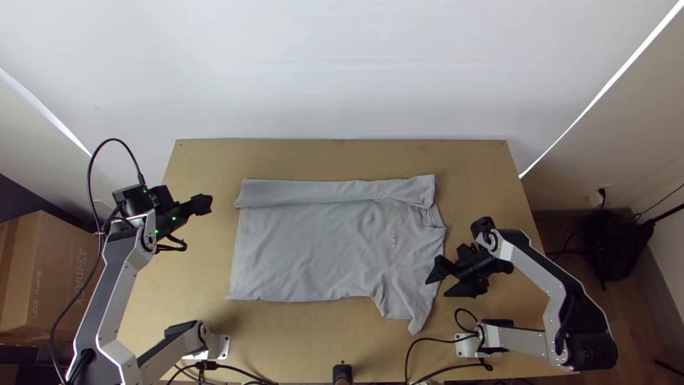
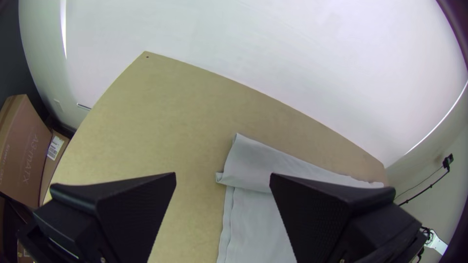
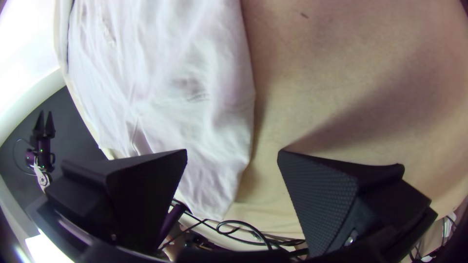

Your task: Fold the t-shirt

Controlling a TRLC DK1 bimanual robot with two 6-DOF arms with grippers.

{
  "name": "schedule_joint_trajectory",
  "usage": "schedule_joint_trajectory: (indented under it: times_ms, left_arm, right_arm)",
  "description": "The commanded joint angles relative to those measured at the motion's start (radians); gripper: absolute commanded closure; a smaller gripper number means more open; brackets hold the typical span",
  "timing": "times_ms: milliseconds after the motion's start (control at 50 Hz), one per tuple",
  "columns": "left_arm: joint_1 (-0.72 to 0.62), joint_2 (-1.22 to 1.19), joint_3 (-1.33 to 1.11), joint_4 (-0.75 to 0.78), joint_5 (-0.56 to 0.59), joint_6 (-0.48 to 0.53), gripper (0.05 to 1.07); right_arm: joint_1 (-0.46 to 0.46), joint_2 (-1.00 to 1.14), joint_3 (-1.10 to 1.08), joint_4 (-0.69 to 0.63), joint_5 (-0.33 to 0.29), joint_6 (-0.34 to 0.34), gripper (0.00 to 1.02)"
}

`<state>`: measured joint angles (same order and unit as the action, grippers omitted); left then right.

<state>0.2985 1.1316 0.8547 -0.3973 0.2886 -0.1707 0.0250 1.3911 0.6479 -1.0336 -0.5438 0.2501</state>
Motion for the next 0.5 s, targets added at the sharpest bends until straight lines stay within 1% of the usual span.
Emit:
schedule_joint_trajectory:
  times_ms: [0, 40, 100, 160, 240, 280, 320, 380, 480]
  left_arm:
    - [0.007, -0.024, 0.015, -0.017, 0.011, 0.033, 0.15]
    - [0.007, -0.029, 0.017, -0.021, 0.011, 0.040, 0.15]
    - [0.008, -0.036, 0.017, -0.028, 0.011, 0.056, 0.15]
    - [0.007, -0.044, 0.021, -0.041, 0.011, 0.074, 0.15]
    - [0.001, -0.049, 0.030, -0.087, 0.012, 0.128, 0.15]
    - [-0.004, -0.049, 0.035, -0.132, 0.012, 0.180, 0.15]
    - [-0.016, -0.047, 0.037, -0.198, 0.014, 0.260, 0.15]
    - [-0.024, -0.047, 0.038, -0.296, 0.014, 0.362, 0.15]
    - [-0.032, -0.023, 0.070, -0.511, 0.012, 0.528, 0.15]
  right_arm:
    - [0.052, 0.062, -0.073, 0.053, 0.018, -0.011, 0.17]
    - [0.073, 0.062, -0.080, 0.060, 0.019, -0.011, 0.26]
    - [0.093, 0.057, -0.085, 0.079, 0.019, -0.011, 0.45]
    - [0.105, 0.049, -0.091, 0.089, 0.019, -0.012, 0.59]
    - [0.131, 0.040, -0.099, 0.107, 0.025, -0.017, 0.80]
    - [0.141, 0.036, -0.100, 0.112, 0.033, -0.020, 0.88]
    - [0.147, 0.025, -0.100, 0.115, 0.042, -0.021, 1.00]
    - [0.153, 0.009, -0.099, 0.115, 0.044, -0.025, 1.00]
    - [0.151, 0.008, -0.085, 0.113, 0.048, -0.025, 1.00]
